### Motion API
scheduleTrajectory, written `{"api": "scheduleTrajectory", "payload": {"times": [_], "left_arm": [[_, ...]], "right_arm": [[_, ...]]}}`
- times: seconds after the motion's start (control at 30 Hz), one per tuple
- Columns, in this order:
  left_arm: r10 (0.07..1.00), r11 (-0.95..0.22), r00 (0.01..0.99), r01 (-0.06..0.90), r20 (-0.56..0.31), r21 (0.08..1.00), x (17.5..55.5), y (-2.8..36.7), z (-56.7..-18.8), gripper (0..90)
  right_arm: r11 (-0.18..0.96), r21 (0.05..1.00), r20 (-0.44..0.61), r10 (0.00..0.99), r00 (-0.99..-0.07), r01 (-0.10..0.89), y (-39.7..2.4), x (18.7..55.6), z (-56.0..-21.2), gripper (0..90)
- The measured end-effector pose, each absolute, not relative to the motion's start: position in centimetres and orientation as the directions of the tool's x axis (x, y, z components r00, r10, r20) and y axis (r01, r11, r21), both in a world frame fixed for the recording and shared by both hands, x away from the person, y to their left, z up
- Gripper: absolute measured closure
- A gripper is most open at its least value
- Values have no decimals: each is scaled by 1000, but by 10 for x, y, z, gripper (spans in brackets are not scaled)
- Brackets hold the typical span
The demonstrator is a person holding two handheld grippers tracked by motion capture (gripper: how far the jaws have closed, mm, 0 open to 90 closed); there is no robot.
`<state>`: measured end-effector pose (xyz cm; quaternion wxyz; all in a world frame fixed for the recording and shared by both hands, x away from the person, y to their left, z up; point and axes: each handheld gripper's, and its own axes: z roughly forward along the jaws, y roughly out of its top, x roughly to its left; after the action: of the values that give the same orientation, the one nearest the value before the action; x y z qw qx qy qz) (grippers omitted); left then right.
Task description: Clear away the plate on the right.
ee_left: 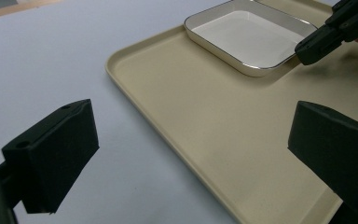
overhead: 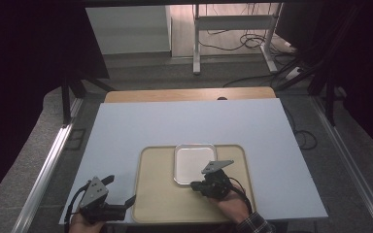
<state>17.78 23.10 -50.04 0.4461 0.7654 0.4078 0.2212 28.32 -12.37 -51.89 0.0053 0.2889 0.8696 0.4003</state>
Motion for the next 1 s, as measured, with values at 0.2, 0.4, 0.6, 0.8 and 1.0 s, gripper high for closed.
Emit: {"api": "scheduleTrajectory", "payload": {"times": [0.2, 0.4, 0.6, 0.8, 1.0], "left_arm": [[821, -271, 570, 426, -24, 863, 178, 231, -500, 12], [821, -271, 570, 426, -24, 863, 178, 231, -500, 12], [821, -267, 570, 426, -27, 864, 178, 231, -500, 12], [821, -267, 570, 426, -28, 864, 178, 231, -500, 12], [821, -268, 570, 426, -26, 864, 178, 231, -500, 12]], "right_arm": [[504, 714, 206, 512, -834, 486, -129, 281, -511, 806], [496, 723, 192, 523, -830, 480, -135, 281, -506, 750], [480, 739, 177, 538, -824, 472, -145, 282, -499, 657], [478, 747, 157, 549, -821, 462, -150, 282, -494, 584], [472, 757, 136, 561, -816, 451, -156, 282, -489, 519]]}}
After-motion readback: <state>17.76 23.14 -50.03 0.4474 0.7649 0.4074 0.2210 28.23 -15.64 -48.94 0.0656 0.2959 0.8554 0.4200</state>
